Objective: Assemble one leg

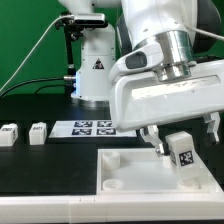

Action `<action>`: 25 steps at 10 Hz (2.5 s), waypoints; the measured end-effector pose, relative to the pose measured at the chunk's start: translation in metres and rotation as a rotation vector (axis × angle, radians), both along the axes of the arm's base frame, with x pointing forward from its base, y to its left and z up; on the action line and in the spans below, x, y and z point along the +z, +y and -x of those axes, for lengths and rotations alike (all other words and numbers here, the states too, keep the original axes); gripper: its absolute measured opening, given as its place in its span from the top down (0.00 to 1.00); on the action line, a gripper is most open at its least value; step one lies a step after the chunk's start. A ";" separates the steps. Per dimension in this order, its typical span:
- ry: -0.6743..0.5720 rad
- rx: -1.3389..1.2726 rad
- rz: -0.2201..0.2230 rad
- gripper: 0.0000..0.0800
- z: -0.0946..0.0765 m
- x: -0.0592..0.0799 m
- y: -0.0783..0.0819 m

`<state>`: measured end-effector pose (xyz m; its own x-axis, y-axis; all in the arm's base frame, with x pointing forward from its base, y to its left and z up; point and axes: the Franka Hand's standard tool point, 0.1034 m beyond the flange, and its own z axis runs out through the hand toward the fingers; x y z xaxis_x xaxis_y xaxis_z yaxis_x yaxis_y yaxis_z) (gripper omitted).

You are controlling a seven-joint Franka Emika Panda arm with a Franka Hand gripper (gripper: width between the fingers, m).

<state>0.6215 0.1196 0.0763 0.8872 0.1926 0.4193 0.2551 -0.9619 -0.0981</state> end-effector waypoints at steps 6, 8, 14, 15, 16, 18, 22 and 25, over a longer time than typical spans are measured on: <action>0.443 0.029 0.008 0.19 -0.008 0.019 -0.016; 0.439 0.030 0.009 0.19 -0.008 0.018 -0.014; 0.458 -0.100 -0.013 0.19 -0.007 0.012 -0.011; 0.459 -0.099 -0.013 0.19 -0.007 0.011 -0.009; 0.461 -0.092 -0.013 0.19 -0.006 0.011 -0.005; 0.466 -0.090 -0.014 0.50 -0.007 0.010 -0.005; 0.476 -0.145 -0.021 0.62 -0.007 0.009 -0.009; 0.525 -0.494 -0.112 0.63 -0.007 0.006 -0.010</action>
Offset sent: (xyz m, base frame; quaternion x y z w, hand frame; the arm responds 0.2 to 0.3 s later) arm 0.0129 -0.0384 0.0134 -0.0478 -0.1857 0.0194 0.9812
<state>0.6282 0.1095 0.0827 0.9489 -0.3018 -0.0919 -0.3143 -0.9296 -0.1926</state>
